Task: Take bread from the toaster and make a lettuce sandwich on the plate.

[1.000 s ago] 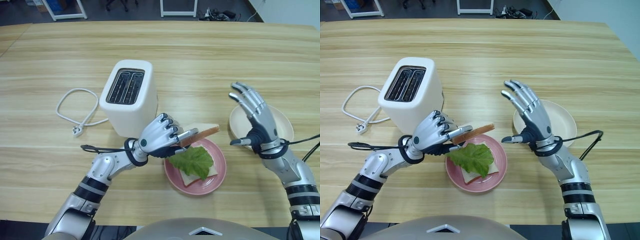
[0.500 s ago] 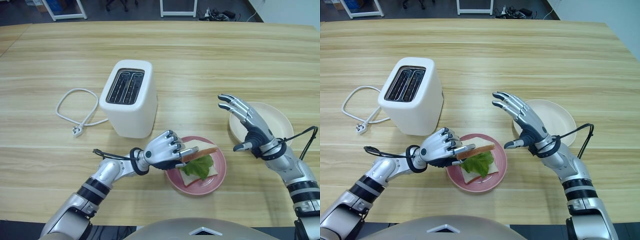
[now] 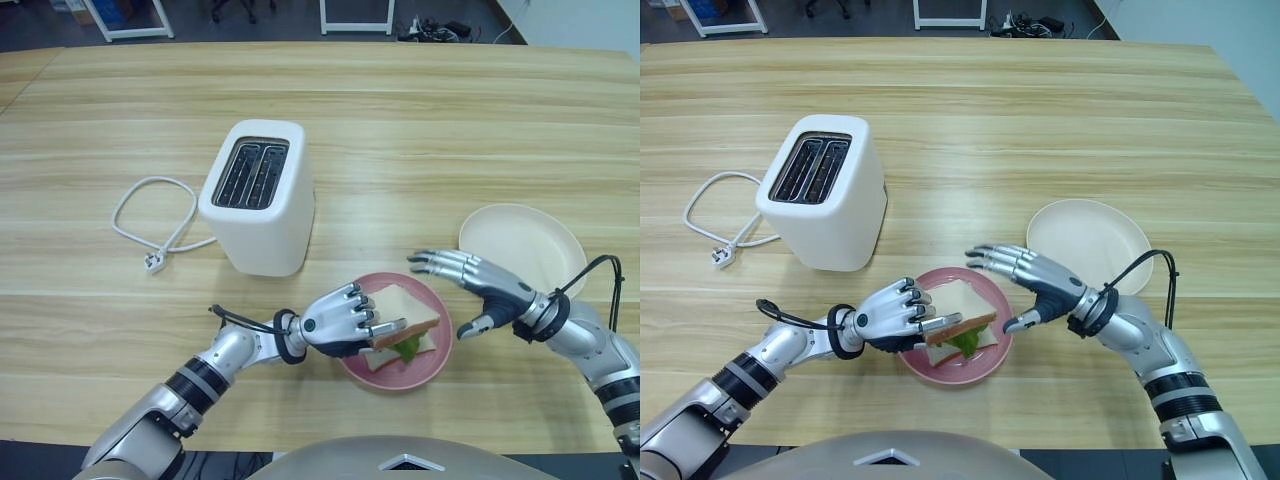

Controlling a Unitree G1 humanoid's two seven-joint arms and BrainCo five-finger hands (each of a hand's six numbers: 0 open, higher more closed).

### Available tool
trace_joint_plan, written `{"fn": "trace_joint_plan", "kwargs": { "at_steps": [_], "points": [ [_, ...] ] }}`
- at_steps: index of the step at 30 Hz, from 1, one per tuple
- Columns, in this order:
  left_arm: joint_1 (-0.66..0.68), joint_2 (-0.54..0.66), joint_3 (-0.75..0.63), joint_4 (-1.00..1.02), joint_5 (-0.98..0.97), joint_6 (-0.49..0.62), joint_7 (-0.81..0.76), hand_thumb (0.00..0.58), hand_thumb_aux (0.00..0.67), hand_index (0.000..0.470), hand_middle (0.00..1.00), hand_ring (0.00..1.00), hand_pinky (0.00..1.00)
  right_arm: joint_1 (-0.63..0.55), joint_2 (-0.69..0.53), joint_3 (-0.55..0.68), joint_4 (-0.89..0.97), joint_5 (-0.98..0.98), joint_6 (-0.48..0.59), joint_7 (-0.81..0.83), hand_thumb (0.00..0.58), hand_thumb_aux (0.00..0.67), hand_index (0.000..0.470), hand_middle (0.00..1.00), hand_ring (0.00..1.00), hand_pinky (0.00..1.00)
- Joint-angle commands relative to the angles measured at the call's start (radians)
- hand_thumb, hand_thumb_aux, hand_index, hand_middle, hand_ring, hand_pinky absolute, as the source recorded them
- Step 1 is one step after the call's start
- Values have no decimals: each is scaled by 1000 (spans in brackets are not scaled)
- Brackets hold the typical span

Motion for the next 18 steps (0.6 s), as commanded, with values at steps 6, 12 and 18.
{"fn": "trace_joint_plan", "kwargs": {
  "at_steps": [6, 12, 18],
  "points": [
    [-18, 14, -59, 56, 20, 28, -10, 580, 670, 470, 1000, 1000, 1000, -3, -72, 96, -47, -9, 65, 252, 0, 0, 0, 0, 0, 0],
    [-20, 17, -76, 84, -6, 9, -23, 580, 670, 470, 1000, 1000, 1000, -43, -85, 156, -82, -89, 82, 355, 0, 0, 0, 0, 0, 0],
    [19, 36, -9, 25, -249, -131, -130, 0, 0, 0, 0, 0, 0, -83, -99, 216, -60, -218, 95, 395, 0, 0, 0, 0, 0, 0]
  ]
}}
